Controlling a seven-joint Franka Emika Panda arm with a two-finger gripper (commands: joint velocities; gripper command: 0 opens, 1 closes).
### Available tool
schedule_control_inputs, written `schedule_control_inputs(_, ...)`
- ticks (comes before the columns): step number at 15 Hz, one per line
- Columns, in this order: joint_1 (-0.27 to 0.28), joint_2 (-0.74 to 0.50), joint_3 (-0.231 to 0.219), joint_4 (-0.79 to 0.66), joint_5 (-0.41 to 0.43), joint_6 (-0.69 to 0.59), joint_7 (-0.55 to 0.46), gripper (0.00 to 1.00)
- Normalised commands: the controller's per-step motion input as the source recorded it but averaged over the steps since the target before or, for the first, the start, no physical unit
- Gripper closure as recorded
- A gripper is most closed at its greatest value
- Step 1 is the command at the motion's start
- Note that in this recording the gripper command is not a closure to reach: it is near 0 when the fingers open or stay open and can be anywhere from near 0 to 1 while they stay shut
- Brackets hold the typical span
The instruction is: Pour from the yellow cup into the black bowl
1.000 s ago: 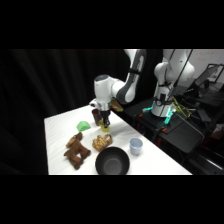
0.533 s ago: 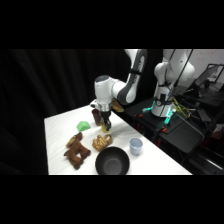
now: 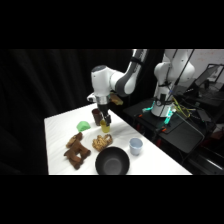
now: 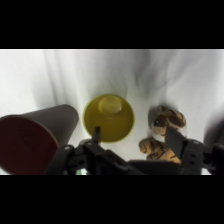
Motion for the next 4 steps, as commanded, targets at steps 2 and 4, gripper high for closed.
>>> schedule_control_inputs(2, -0.023, -0.78, 0.026, -0.05, 0.066, -0.67, -0.25, 0.0)
schedule_control_inputs(4, -0.022, -0.7, 0.036, -0.02, 0.057, -0.53, -0.25, 0.0)
